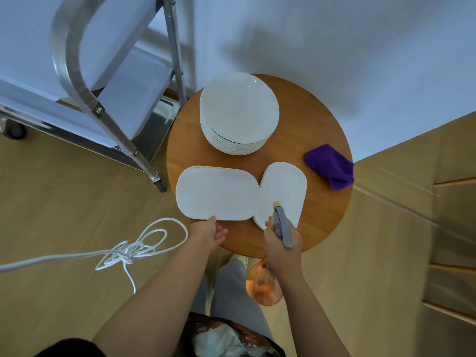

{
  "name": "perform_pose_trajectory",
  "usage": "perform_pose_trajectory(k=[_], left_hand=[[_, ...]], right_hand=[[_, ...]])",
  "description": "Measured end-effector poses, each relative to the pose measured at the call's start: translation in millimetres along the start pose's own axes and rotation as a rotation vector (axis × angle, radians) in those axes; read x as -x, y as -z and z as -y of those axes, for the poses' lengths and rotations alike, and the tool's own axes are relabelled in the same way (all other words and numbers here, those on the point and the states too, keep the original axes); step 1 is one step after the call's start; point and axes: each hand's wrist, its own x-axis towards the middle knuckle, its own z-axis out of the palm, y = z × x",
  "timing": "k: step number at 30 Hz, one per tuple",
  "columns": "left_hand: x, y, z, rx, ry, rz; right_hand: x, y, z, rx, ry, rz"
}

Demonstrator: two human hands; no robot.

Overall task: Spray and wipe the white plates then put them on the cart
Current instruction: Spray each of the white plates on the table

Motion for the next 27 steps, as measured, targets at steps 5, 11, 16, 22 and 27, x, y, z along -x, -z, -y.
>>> perform_pose_trajectory(k=[5, 11, 16, 22, 27], left_hand=[[1.4, -17.6, 4.6, -0.355, -0.142, 0.051], [13.7, -74.1, 18.2, -0.975, -0.597, 0.242], [10.5, -125.2, -1.0, -1.341, -1.030, 0.109], [-11.8, -154.5, -31.6, -1.992, -0.999, -0.400], [-21.0, -162.7, -38.7, -2.049, -0.917, -0.461]], right_hand=[[-8.2, 13.6, -6.8, -0.052, -0.023, -0.031], [-20.5, 33.1, -19.3, -0.052, -0.032, -0.032], [-34.9, 50.7, -26.1, -0.063, -0.021, -0.028], [-60.5, 69.8, -31.7, -0.072, 0.025, 0.039], [-79.7, 74.7, -36.8, -0.044, 0.001, 0.083]])
